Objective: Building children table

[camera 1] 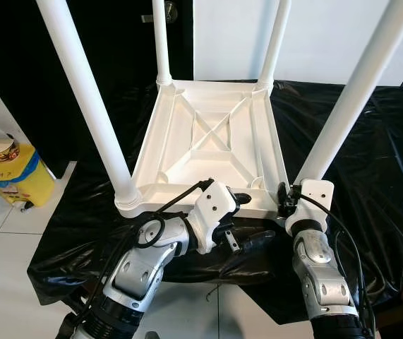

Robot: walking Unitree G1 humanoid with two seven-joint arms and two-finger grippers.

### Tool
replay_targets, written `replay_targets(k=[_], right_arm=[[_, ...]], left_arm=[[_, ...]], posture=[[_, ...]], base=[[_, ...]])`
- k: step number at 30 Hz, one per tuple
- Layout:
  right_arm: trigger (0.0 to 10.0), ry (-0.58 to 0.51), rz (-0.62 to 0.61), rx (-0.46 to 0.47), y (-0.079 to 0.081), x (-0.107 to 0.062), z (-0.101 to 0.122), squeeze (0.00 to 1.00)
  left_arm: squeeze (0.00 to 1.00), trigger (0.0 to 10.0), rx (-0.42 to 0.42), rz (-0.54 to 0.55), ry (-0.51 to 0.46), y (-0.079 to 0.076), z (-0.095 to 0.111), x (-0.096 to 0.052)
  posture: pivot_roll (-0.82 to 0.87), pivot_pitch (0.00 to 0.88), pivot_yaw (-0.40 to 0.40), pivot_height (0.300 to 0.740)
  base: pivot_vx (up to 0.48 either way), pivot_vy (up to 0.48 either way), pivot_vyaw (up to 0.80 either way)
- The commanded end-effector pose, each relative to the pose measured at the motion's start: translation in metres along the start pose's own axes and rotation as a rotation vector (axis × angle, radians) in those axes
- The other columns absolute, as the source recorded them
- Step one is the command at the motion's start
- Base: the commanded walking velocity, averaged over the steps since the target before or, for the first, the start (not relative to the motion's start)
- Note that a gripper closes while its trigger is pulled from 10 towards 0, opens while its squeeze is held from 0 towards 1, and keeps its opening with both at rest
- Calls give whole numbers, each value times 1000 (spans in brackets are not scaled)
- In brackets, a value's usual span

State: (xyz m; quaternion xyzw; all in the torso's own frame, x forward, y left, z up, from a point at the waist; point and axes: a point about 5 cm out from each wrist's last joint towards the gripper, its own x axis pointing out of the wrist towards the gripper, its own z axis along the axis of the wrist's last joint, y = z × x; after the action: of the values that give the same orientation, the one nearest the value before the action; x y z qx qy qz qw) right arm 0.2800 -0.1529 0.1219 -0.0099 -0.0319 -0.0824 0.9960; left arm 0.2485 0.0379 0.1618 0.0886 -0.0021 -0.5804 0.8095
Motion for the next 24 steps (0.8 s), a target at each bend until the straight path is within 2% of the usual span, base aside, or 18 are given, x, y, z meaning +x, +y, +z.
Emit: replay_targets(k=[1, 8, 9, 10, 13, 14, 17, 19, 20, 21, 22, 23, 24], right_arm=[[10000, -24, 20, -9, -2, -2, 3, 1000], [10000, -56, 54, -15, -11, -3, 8, 1000], [10000, -63, 77, -9, -14, -3, 10, 827], [10000, -77, 100, -8, -15, -3, 11, 0], [10000, -89, 119, -5, -16, -3, 13, 0], [10000, -111, 132, -9, -15, 0, 17, 0], [10000, -111, 132, -9, -15, 0, 17, 0], [10000, -120, 134, -13, -15, 1, 19, 0], [10000, -145, 132, -9, -14, 4, 25, 0], [10000, -145, 132, -9, -14, 4, 25, 0], [10000, -165, 133, -9, -13, 5, 29, 0], [10000, -165, 133, -9, -13, 5, 29, 0], [10000, -181, 132, -3, -11, 6, 33, 0]], left_arm=[[0, 10000, -4, 119, 19, 8, -3, 0], [0, 10000, 2, 123, 28, 11, -5, -4], [0, 10000, 8, 128, 36, 14, -6, -6], [0, 10000, 15, 133, 44, 18, -7, -10], [0, 10000, 27, 138, 54, 22, -7, -14], [0, 10000, 58, 156, 78, 34, -8, -23], [0, 10000, 58, 156, 78, 34, -8, -23], [0, 10000, 73, 168, 90, 40, -8, -27], [0, 10000, 124, 211, 120, 61, -2, -42], [0, 10000, 124, 211, 120, 61, -2, -42], [0, 10000, 169, 255, 141, 80, 5, -57], [0, 10000, 169, 255, 141, 80, 5, -57], [0, 10000, 202, 295, 154, 95, 13, -71]], posture=[[-85, 0, -35, 740], [-82, 0, -35, 740], [-81, 0, -35, 740], [-81, 0, -37, 740], [-80, 0, -37, 740], [-79, 0, -36, 740], [-79, 0, -36, 740], [-79, 0, -36, 740], [-76, 2, -31, 740], [-76, 2, -31, 740], [-75, 6, -19, 740], [-75, 6, -19, 740], [-77, 8, -10, 740]], base=[[0, 0, 0], [0, 0, 0], [0, 0, 0], [0, 0, 0], [0, 0, 0], [0, 0, 0], [0, 0, 0], [0, 0, 0], [0, 0, 0], [0, 0, 0], [0, 0, 0], [0, 0, 0], [0, 0, 0]])
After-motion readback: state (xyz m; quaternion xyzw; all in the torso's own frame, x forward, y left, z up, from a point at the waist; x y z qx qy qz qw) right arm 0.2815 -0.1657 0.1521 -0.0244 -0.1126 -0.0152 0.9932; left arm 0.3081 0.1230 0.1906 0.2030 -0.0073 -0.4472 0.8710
